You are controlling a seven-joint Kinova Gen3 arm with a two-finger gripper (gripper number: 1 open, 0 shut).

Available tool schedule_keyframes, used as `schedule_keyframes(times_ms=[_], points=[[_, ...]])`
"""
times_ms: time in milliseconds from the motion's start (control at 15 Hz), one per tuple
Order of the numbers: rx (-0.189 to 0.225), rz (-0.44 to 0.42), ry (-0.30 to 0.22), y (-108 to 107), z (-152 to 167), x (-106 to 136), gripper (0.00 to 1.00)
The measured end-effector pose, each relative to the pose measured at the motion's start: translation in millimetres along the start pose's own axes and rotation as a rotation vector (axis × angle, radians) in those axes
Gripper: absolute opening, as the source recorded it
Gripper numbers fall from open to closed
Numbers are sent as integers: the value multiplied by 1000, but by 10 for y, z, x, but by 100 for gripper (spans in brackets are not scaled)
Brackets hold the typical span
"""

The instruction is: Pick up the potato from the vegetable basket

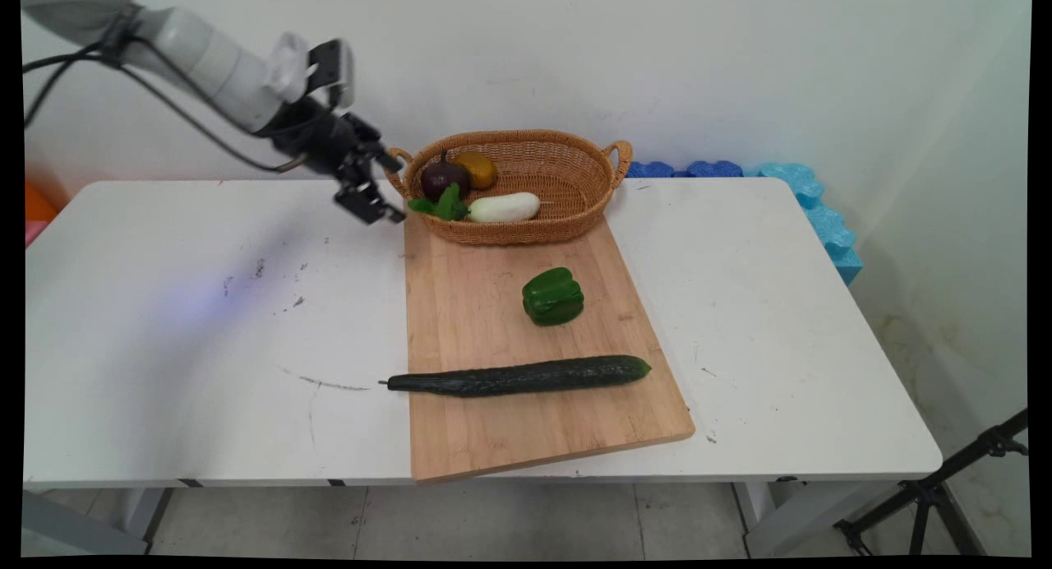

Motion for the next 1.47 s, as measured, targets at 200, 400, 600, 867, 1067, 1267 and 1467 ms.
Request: schedule_keyframes(times_ms=[200,400,600,867,1067,1267,1467], points=[[55,-3,3,-202,212,257,100],[98,3,-3,-402,451,455,100],[127,13,-16,-580,699,601,100],[148,35,-45,-761,992,697,100],[158,50,-74,-895,1212,729,100],[160,62,-97,-982,1375,735,100],[158,73,-119,-1053,1529,728,100]])
